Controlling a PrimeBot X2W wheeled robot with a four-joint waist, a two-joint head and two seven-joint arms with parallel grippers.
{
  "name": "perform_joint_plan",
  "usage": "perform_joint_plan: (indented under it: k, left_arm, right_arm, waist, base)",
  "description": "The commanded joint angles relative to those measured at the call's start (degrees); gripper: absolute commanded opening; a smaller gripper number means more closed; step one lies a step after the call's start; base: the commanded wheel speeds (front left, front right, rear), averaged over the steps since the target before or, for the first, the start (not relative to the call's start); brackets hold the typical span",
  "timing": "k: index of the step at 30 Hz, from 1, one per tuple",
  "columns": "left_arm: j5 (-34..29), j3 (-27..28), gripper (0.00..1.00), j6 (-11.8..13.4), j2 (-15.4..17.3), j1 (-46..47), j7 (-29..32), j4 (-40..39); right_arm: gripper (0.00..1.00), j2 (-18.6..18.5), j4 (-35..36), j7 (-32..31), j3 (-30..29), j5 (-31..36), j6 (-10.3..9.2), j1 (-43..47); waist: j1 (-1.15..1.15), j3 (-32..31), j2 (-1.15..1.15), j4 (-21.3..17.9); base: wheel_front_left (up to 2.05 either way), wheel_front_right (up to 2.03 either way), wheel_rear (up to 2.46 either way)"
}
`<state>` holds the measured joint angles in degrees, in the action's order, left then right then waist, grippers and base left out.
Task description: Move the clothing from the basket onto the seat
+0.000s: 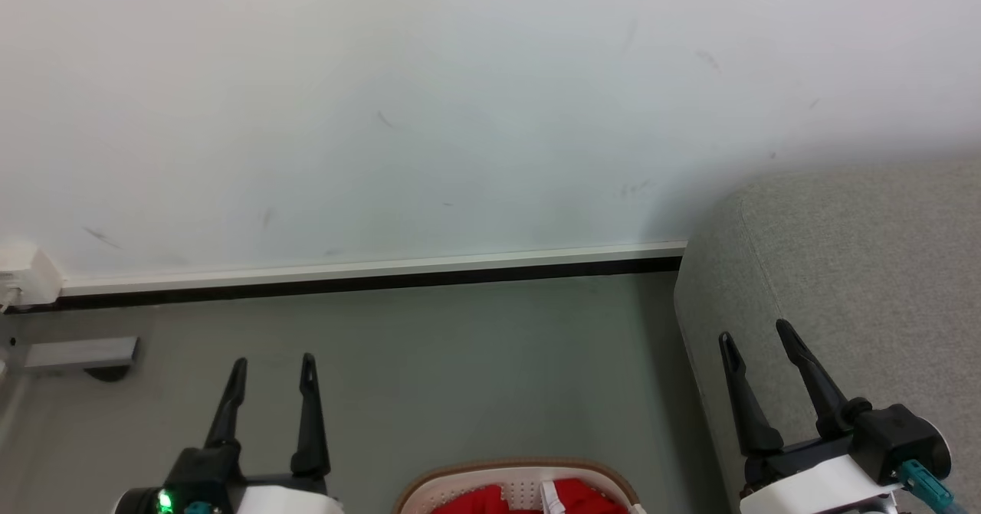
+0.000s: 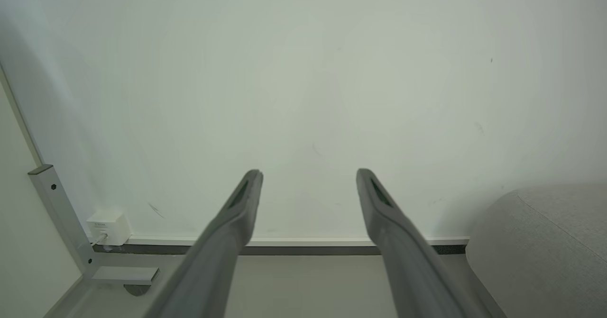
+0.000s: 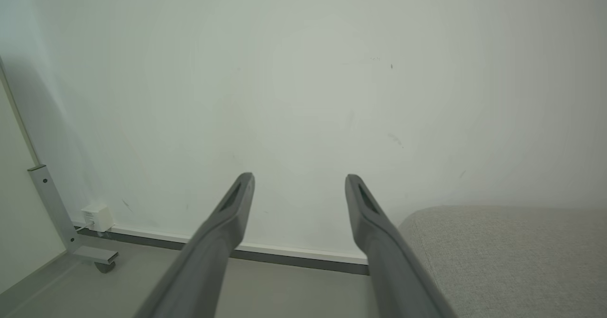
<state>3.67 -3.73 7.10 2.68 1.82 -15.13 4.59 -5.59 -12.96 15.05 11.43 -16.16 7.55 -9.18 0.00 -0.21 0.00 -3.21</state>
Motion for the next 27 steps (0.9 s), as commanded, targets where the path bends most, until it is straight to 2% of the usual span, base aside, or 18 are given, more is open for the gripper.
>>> perform_joint_plan:
  k: [1,8,27]
  left_arm:
    - [0.1,0.0,1.00,0.0,0.4,0.1,0.0,-0.2]
    - [0.6,-0.3,1.00,-0.3,0.4,0.9,0.0,0.0]
    - [-1.0,-3.2,1.00,-1.4,0.4,9.4,0.0,0.9]
  right_arm:
    - [1.00,-0.5,0.3,0.2,-0.1,-0.2,-0.12,-0.6]
    - [1.00,-0.7,0.8,0.2,-0.4,-0.5,-0.12,-1.8]
    - [1.00,-3.0,3.5,0.2,-1.8,-1.8,-0.12,-11.3]
  waist:
    - [0.00,0.4,0.00,-0.2]
    - [0.00,2.2,0.00,-1.3]
    - [0.00,14.7,0.00,-3.1]
  base:
    - [0.00,0.00,0.00]
    - [0.00,0.00,0.00]
    - [0.00,0.00,0.00]
